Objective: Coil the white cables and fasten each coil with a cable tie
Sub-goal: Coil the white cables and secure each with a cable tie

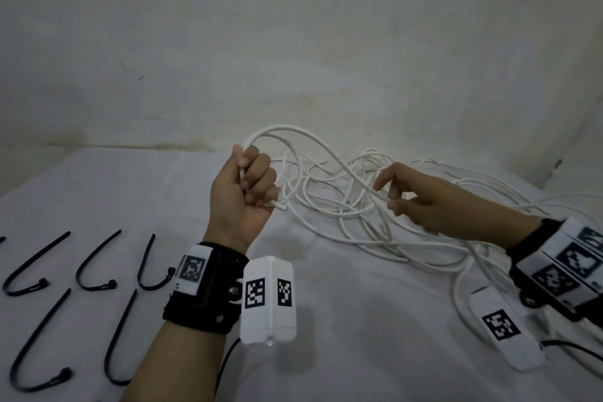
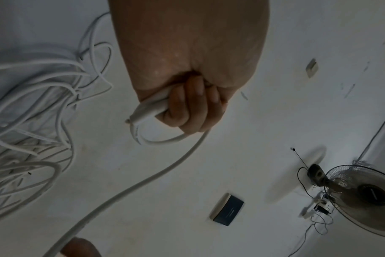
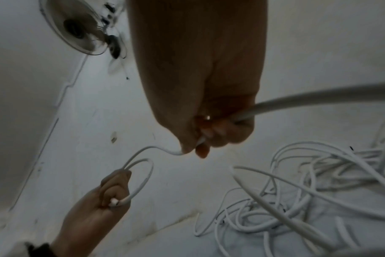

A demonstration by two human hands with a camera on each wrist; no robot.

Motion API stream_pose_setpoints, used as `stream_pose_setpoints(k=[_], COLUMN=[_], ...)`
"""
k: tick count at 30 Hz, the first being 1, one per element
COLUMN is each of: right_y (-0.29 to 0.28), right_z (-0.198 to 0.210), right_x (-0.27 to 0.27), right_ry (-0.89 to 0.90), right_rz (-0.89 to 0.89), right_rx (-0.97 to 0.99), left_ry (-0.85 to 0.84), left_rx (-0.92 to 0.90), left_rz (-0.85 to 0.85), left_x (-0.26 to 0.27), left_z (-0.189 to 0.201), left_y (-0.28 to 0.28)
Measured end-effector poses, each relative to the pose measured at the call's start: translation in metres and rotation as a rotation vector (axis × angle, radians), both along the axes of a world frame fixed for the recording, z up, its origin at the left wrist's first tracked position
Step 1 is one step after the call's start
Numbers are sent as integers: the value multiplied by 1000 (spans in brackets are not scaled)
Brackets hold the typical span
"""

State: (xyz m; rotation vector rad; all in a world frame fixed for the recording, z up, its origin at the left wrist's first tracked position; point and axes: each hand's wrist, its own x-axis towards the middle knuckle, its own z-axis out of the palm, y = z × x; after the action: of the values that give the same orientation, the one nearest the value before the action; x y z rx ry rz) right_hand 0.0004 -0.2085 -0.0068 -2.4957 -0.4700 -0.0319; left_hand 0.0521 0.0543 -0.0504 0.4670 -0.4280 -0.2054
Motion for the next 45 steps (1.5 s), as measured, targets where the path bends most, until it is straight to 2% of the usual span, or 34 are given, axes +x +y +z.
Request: stream_pose_setpoints(k=[3,4,8,12,16,21,24,35,38,45], right_y=[1,3,20,43,70,85,87,81,76,75], right_z=[3,4,2,6,15,19,19,28,29,31], right_x=[-2,-2,-7,-19,-19,-11,-9,-1,0,4], right_ry=[-377,-447,-481,-666,-727,-530,-498,-547,-517,-502], right_rz=[1,11,127,337,469,482,445,363,346,339], right_rx=[-314,-387,-733,-805,-706,-303,-170,28,28,17], left_ry=[-4,-3,19,22,19,39,59,142,134,100], left_rx=[-9,-11,2,52,98,116,105,209,205,328], left_rz=[-12,-14,-2,-28,-89,-116,-84,-93,-120,-113], left_x=[0,0,1,-3,-8,-13,-12,-14,-15,-20], left_z=[0,0,-1,-2,-2,-2,-1,-4,-4,-2], left_y=[-2,-2,-4,-12,-24,-32,-29,-37,-37,-41])
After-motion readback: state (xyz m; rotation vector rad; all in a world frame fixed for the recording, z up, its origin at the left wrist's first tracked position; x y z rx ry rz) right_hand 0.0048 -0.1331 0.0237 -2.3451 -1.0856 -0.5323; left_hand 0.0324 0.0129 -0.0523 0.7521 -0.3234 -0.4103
